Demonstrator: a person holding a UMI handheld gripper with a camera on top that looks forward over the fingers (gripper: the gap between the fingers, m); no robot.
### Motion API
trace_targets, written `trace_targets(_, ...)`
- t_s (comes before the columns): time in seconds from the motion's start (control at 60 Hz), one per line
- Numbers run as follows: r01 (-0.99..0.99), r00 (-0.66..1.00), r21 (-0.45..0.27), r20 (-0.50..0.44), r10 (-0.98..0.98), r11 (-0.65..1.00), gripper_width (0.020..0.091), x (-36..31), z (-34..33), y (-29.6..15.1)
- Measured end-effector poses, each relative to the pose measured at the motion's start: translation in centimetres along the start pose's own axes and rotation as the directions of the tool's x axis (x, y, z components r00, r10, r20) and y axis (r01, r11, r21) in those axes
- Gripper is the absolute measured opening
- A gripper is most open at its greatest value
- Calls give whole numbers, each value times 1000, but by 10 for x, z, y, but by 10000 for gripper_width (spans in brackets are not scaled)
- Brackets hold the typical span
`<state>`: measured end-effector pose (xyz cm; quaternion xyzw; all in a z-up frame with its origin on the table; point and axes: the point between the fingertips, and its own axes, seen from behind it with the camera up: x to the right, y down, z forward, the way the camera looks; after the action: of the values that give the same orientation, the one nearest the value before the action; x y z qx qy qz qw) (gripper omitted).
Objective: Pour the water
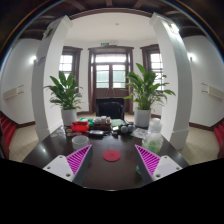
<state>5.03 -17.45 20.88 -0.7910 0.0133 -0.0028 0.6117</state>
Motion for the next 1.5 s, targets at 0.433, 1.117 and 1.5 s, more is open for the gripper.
trace_targets(0.433,-29,996,39,-89,32,999,848,152,71,70)
trace_targets(1.117,386,904,25,-211,-372,922,330,130,133,50)
trace_targets(1.5,993,-72,-107,-206,-976,-50,330,26,210,-20)
